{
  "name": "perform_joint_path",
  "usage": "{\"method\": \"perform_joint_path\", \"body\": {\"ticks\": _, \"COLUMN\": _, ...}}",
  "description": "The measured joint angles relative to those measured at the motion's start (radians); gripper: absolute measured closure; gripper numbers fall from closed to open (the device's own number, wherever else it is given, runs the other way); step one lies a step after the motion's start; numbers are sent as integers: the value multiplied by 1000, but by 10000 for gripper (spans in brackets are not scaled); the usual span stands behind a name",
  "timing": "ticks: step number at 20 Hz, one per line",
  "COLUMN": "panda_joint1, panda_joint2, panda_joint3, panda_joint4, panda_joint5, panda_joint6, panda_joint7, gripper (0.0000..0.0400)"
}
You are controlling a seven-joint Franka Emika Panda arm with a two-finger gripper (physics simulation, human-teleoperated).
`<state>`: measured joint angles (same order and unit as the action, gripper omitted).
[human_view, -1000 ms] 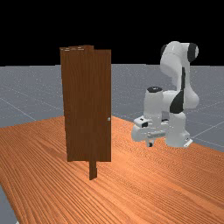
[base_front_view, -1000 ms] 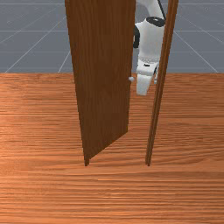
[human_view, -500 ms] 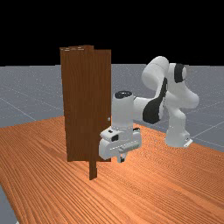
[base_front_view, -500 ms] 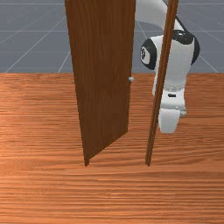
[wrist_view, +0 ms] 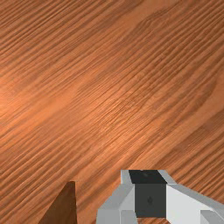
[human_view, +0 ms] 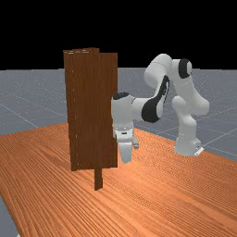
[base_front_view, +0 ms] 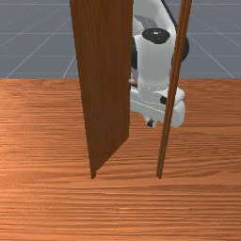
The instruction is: Open the door
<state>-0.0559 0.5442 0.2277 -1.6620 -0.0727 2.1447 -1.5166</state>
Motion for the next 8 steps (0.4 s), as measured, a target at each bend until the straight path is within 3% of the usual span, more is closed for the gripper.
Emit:
{"method": "perform_joint_path", "body": {"ticks": 3, "panda_joint1": -54, "panda_joint2": -51, "panda_joint3": 21, "panda_joint4": -72, "panda_joint5": 57, "panda_joint6": -26, "panda_joint7": -234, "gripper": 400}}
{"method": "perform_joint_path", "body": {"ticks": 8, "panda_joint1": -195, "panda_joint2": -24, "panda_joint3": -51, "panda_joint4": -24, "panda_joint5": 51, "panda_joint6": -44, "panda_joint7": -344, "gripper": 400}}
